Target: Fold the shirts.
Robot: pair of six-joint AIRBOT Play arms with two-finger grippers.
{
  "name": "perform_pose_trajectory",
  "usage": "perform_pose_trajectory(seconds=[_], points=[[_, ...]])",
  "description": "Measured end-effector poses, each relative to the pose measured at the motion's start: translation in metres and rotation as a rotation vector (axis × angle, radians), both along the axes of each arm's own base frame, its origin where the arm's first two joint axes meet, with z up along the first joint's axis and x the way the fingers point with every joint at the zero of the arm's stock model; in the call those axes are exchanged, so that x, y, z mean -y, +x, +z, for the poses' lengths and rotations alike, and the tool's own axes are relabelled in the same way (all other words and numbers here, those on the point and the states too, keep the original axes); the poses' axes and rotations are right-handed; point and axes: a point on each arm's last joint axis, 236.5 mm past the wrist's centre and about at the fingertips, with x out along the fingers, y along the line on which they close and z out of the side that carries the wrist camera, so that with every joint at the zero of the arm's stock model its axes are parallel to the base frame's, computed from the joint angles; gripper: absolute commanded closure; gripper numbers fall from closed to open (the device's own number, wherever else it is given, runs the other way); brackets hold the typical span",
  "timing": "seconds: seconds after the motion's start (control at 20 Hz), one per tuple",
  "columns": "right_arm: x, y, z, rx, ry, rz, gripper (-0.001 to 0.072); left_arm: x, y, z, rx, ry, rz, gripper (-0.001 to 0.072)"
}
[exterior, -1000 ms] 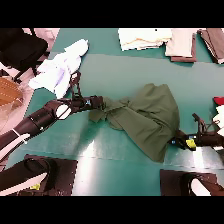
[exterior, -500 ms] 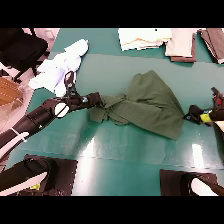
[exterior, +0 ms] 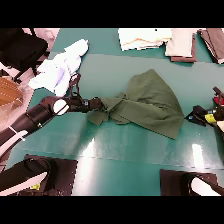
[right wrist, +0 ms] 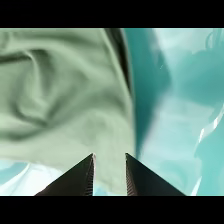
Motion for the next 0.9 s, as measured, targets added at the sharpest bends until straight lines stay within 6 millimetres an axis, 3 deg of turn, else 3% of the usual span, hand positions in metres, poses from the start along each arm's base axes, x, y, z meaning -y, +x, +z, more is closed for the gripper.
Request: perform_pose_trajectory(seconds=[0.2,0.3,0.45,0.75,0.8,0.9], points=[[0.009,-0.032,-0.012,-0.02,0.015,-0.056,0.0252,0.0,0.004,0.037,0.077,0.114,-0.173,0.022],[0.004,-0.041,-0.021,-0.029,0.058,-0.062,0.0252,-0.005,0.013,0.061,0.136,0.176,-0.217,0.022],[-0.014,-0.041,-0.032,-0.038,0.153,-0.042,0.0161,-0.013,0.023,0.092,0.204,0.252,-0.25,0.022],[-0.047,-0.031,-0.055,-0.114,0.285,0.014,0.0162,-0.02,0.027,0.125,0.25,0.304,-0.273,0.0219],[-0.052,-0.032,-0.058,-0.127,0.291,0.027,0.0181,-0.021,0.027,0.128,0.252,0.308,-0.274,0.0219],[-0.06,-0.031,-0.065,-0.134,0.284,0.058,0.0525,-0.02,0.027,0.131,0.258,0.305,-0.276,0.0219]])
